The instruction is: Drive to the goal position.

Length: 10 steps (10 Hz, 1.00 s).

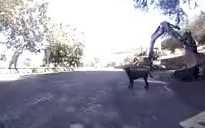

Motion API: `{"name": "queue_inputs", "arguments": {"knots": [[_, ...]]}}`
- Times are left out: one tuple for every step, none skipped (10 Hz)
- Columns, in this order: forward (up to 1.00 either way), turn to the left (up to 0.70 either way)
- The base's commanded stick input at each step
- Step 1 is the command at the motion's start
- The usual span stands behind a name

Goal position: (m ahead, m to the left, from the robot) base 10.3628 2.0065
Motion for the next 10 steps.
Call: {"name": "queue_inputs", "arguments": {"knots": [[0.5, 0.0], [0.5, 0.0], [0.5, 0.0], [0.5, 0.0], [0.5, 0.0], [0.5, 0.0], [0.5, 0.0], [0.5, 0.0], [0.5, 0.0], [0.5, 0.0]]}}
